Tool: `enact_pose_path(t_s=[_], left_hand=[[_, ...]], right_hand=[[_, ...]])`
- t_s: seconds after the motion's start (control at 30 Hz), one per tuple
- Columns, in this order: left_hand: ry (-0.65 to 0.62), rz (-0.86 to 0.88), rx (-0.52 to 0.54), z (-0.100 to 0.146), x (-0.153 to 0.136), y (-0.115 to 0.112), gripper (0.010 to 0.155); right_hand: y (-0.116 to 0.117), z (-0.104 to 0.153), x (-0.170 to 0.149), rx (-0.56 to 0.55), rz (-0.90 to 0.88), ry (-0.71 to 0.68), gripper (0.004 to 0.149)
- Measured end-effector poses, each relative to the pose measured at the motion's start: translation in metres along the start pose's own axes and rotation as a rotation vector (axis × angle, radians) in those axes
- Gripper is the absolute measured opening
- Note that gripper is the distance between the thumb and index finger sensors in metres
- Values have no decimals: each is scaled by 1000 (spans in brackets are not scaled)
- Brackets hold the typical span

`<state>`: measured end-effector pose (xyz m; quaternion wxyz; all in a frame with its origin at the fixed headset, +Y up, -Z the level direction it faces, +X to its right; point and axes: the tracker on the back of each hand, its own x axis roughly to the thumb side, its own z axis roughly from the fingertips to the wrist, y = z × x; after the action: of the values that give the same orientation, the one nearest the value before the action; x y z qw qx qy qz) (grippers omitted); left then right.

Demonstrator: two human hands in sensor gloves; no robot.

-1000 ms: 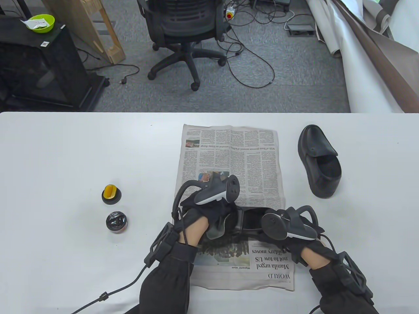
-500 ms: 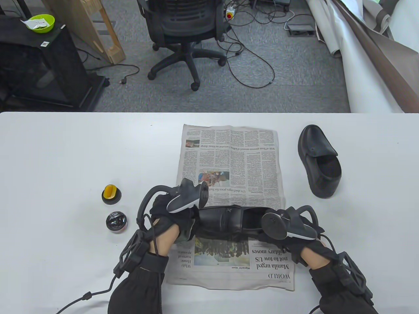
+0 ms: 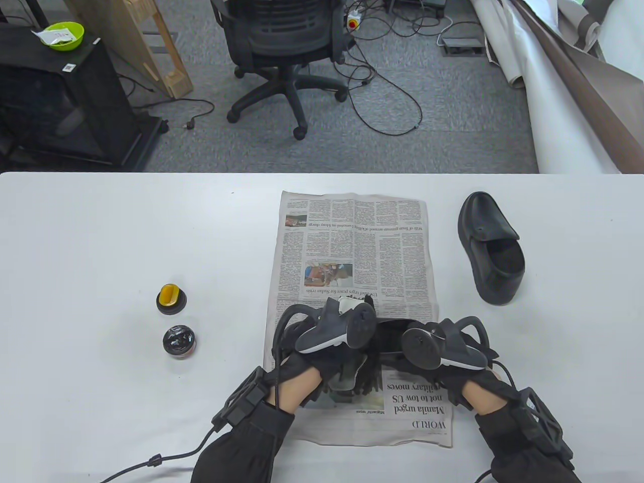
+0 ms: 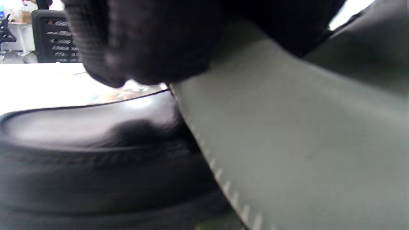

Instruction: Dip and apply built-in sponge shoe polish on shoes

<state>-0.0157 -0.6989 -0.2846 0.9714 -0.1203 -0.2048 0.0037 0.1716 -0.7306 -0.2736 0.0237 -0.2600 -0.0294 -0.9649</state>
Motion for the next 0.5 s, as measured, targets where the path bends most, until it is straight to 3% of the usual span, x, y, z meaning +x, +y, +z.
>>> enact_pose_path(t_s=[0.3, 0.5], left_hand=[[151, -162, -75, 15, -43, -11, 53], [200, -239, -17, 26, -56, -8, 53]], right_hand=[[0, 0, 0, 3, -3, 4, 39], [0, 0, 0, 5, -6, 2, 39]])
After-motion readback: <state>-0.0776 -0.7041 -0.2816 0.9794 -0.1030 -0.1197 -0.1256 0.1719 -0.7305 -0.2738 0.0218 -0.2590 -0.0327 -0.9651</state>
